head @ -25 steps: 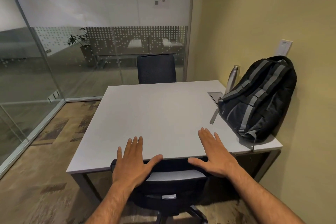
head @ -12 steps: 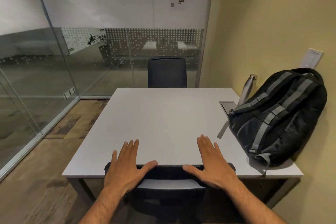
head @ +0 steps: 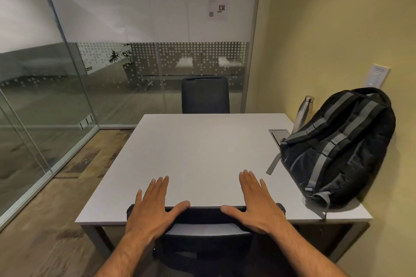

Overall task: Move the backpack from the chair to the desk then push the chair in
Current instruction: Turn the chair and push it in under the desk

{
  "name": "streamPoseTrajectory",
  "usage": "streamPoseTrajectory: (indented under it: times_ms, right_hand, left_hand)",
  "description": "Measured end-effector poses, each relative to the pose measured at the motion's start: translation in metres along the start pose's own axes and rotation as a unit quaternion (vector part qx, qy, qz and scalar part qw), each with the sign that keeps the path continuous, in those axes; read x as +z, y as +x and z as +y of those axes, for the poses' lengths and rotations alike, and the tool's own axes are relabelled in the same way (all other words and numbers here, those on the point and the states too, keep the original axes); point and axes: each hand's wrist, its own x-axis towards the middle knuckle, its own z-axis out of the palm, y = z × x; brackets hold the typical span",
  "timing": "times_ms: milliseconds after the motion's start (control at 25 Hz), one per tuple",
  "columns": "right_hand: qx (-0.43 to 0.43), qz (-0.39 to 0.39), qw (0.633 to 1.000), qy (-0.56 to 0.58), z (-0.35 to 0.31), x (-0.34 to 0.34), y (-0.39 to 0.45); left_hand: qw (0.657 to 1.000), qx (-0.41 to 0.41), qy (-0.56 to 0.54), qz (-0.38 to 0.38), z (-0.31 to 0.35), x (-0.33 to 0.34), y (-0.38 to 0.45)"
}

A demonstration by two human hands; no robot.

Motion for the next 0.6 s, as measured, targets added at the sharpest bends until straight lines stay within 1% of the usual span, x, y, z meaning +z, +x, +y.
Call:
streamPoseTrajectory:
  times_ms: [280,440,520,600]
  right_hand:
    - [-0.009,0.012,1.0,0.01,-0.006,-0.006,-0.007]
    - [-0.023,0.07,0.997,0.01,-0.011,-0.008,-0.018]
    - [-0.027,0.104,0.994,0.029,-0.012,-0.012,-0.025]
    - [-0.027,0.134,0.988,0.074,-0.019,-0.021,-0.032]
  left_hand:
    - [0.998,0.022,-0.04,0.031,0.0,0.002,-0.008]
    - [0.996,0.045,-0.06,0.044,0.001,-0.001,-0.014]
    - [0.995,0.054,-0.057,0.061,0.005,-0.005,-0.017]
    - [0.994,0.065,-0.048,0.074,0.009,-0.007,-0.018]
